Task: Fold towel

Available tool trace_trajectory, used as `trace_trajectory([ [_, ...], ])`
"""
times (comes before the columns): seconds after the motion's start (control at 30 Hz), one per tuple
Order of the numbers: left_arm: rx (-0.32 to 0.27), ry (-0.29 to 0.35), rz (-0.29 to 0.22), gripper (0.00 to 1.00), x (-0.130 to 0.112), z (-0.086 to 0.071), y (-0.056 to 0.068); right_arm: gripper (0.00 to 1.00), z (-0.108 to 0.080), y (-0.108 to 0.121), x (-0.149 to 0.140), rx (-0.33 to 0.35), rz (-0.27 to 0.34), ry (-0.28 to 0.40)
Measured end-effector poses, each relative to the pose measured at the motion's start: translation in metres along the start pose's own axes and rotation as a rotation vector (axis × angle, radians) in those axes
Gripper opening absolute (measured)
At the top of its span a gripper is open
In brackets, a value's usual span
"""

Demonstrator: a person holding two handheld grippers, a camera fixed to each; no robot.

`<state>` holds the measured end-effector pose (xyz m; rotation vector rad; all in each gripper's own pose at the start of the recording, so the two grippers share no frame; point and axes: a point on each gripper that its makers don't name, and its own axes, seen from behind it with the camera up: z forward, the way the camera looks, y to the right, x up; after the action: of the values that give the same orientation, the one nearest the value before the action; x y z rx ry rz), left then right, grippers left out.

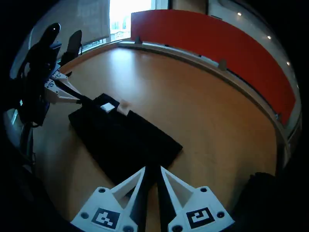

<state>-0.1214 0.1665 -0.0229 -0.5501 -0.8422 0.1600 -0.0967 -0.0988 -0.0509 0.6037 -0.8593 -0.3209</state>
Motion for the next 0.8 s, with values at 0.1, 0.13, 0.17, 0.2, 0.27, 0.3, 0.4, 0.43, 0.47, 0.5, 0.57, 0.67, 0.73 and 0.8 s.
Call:
trace_trajectory([
  [0.1,0.004,-0.003,0.003,0.16,0.000,0.004,-0.003,0.13,0.005,0.000,-0.003,0.003,0.008,-0.005],
  [0.13,0.006,-0.004,0.004,0.16,0.000,0.006,-0.004,0.13,0.007,-0.001,-0.004,0.004,0.008,-0.007],
  [0.17,0.009,-0.005,0.004,0.18,0.000,0.007,-0.005,0.14,0.008,-0.001,-0.004,0.004,0.007,-0.008],
  [0.2,0.011,-0.006,0.005,0.20,0.000,0.008,-0.006,0.14,0.009,-0.001,-0.005,0.005,0.006,-0.009],
  [0.27,0.019,-0.010,0.012,0.24,-0.001,0.011,-0.009,0.14,0.012,-0.001,-0.006,0.007,0.003,-0.009],
  [0.3,0.023,-0.011,0.015,0.24,-0.001,0.013,-0.011,0.15,0.013,-0.001,-0.007,0.009,0.001,-0.008],
  [0.4,0.036,-0.016,0.033,0.26,-0.001,0.016,-0.015,0.17,0.017,0.001,-0.009,0.005,-0.001,-0.015],
  [0.43,0.040,-0.017,0.038,0.27,-0.001,0.017,-0.016,0.18,0.018,0.002,-0.009,0.003,-0.002,-0.016],
  [0.47,0.044,-0.018,0.042,0.27,-0.001,0.018,-0.017,0.19,0.019,0.003,-0.009,0.001,-0.002,-0.017],
  [0.5,0.047,-0.019,0.046,0.28,-0.001,0.019,-0.017,0.20,0.020,0.004,-0.010,-0.001,-0.003,-0.018],
  [0.57,0.053,-0.022,0.050,0.30,0.000,0.021,-0.019,0.23,0.021,0.005,-0.010,-0.005,-0.004,-0.019],
  [0.67,0.059,-0.025,0.055,0.30,0.001,0.023,-0.021,0.28,0.022,0.007,-0.009,-0.010,-0.006,-0.020],
  [0.73,0.062,-0.024,0.058,0.31,0.002,0.024,-0.023,0.32,0.023,0.008,-0.009,-0.012,-0.008,-0.022],
  [0.8,0.064,-0.022,0.060,0.32,0.004,0.026,-0.024,0.33,0.024,0.010,-0.008,-0.015,-0.009,-0.024],
])
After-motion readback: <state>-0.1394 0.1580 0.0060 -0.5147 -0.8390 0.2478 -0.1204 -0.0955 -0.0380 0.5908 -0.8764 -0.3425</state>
